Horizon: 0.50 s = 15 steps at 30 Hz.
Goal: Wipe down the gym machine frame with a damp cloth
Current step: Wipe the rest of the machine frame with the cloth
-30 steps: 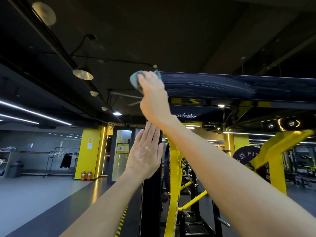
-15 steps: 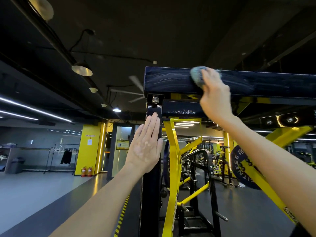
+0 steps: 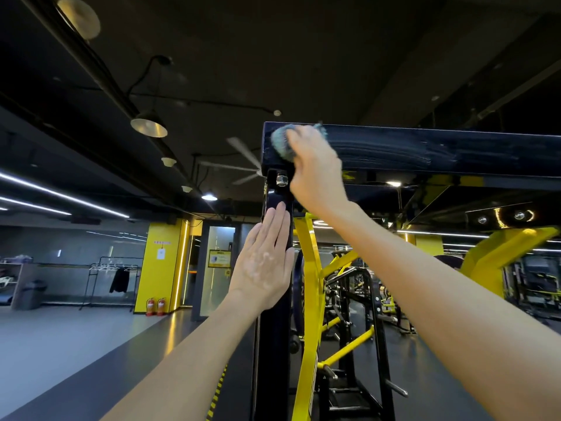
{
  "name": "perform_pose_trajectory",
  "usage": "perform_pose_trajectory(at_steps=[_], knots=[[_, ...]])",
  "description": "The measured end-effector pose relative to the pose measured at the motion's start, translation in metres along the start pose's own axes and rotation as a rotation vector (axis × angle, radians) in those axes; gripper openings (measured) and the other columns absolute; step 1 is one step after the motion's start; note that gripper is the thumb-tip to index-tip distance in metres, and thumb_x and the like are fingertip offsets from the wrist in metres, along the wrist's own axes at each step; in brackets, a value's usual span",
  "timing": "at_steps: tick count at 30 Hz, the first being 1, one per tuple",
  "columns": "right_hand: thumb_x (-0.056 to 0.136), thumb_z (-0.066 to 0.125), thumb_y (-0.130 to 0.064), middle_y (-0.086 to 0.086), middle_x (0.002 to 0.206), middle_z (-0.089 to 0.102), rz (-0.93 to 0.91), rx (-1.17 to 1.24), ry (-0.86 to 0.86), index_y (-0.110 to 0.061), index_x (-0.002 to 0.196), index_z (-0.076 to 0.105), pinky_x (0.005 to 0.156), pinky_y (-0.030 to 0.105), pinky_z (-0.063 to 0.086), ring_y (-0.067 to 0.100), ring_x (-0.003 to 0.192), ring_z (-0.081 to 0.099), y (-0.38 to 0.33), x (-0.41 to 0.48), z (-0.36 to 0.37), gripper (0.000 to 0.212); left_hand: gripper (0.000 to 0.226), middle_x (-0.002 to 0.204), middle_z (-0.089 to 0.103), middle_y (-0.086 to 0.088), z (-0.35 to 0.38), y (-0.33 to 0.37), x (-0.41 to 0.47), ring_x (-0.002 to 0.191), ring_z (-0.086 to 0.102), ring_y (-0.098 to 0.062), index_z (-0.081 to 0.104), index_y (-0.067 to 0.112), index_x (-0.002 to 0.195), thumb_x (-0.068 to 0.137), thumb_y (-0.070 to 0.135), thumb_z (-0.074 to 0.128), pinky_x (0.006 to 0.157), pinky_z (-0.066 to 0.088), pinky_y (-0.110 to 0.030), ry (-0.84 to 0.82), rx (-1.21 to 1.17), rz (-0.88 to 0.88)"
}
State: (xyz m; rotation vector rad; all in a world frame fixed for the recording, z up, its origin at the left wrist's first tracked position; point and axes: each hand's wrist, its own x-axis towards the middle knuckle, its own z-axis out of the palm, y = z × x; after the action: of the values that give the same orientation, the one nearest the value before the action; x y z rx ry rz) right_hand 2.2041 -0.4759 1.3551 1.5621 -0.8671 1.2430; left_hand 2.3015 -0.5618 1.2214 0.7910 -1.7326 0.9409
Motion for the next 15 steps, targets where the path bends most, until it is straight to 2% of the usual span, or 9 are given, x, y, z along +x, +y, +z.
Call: perform_pose_trajectory(at_steps=[3, 5, 8, 11, 13, 15], knots=[[0.086, 0.056, 0.009, 0.007, 0.143, 0.049, -0.124, 0.023, -0.12, -0.006, 0.14, 0.05, 0.108, 0.037, 0.033, 0.024, 0.137, 0.039, -0.015, 0.0, 0.005, 0.056, 0.065, 0.164, -0.011, -0.003, -0.007, -0.005, 0.004, 0.152, -0.011, -0.015, -0.009, 0.013, 0.155, 0.1, 0.045, 0.006, 0.121, -0.007, -0.03, -0.063, -0.042, 0.017], [0.085, 0.055, 0.012, 0.007, 0.144, 0.05, -0.158, 0.035, -0.178, -0.006, 0.14, 0.051, 0.108, 0.036, 0.032, 0.024, 0.138, 0.039, -0.01, -0.002, -0.001, 0.058, 0.066, 0.165, -0.01, -0.002, -0.017, -0.012, 0.004, 0.151, -0.012, -0.012, -0.006, 0.013, 0.156, 0.099, 0.044, 0.006, 0.122, -0.008, -0.028, -0.101, -0.062, 0.054], [0.081, 0.056, 0.015, 0.016, 0.135, 0.056, -0.278, 0.027, -0.163, 0.002, 0.132, 0.055, 0.106, 0.043, 0.04, 0.033, 0.132, 0.047, 0.0, -0.021, -0.012, 0.053, 0.064, 0.166, 0.003, -0.007, -0.03, -0.03, 0.001, 0.153, -0.001, -0.016, 0.008, 0.008, 0.158, 0.1, 0.036, 0.016, 0.124, 0.001, -0.031, -0.066, -0.017, 0.097], [0.081, 0.054, 0.009, 0.023, 0.132, 0.058, -0.387, -0.022, -0.153, 0.007, 0.128, 0.057, 0.107, 0.043, 0.034, 0.039, 0.128, 0.048, 0.013, -0.055, -0.015, 0.047, 0.062, 0.165, 0.013, -0.012, -0.046, -0.051, 0.002, 0.152, 0.013, -0.022, 0.017, 0.004, 0.156, 0.099, 0.025, 0.029, 0.123, 0.011, -0.036, 0.018, 0.06, 0.09], [0.072, 0.06, 0.023, 0.024, 0.133, 0.057, -0.398, -0.032, -0.208, 0.007, 0.128, 0.057, 0.108, 0.046, 0.032, 0.041, 0.129, 0.048, 0.022, -0.074, -0.008, 0.059, 0.066, 0.165, 0.013, -0.014, -0.058, -0.062, 0.008, 0.152, 0.016, -0.025, 0.017, 0.001, 0.155, 0.096, 0.017, 0.039, 0.122, 0.012, -0.036, 0.04, 0.135, 0.092], [0.067, 0.063, 0.028, 0.023, 0.135, 0.056, -0.379, -0.035, -0.283, 0.006, 0.13, 0.056, 0.109, 0.047, 0.031, 0.041, 0.131, 0.047, 0.025, -0.081, 0.003, 0.067, 0.071, 0.165, 0.011, -0.015, -0.072, -0.067, 0.018, 0.152, 0.016, -0.027, 0.016, 0.0, 0.156, 0.092, 0.011, 0.044, 0.121, 0.014, -0.038, 0.075, 0.184, 0.132]])
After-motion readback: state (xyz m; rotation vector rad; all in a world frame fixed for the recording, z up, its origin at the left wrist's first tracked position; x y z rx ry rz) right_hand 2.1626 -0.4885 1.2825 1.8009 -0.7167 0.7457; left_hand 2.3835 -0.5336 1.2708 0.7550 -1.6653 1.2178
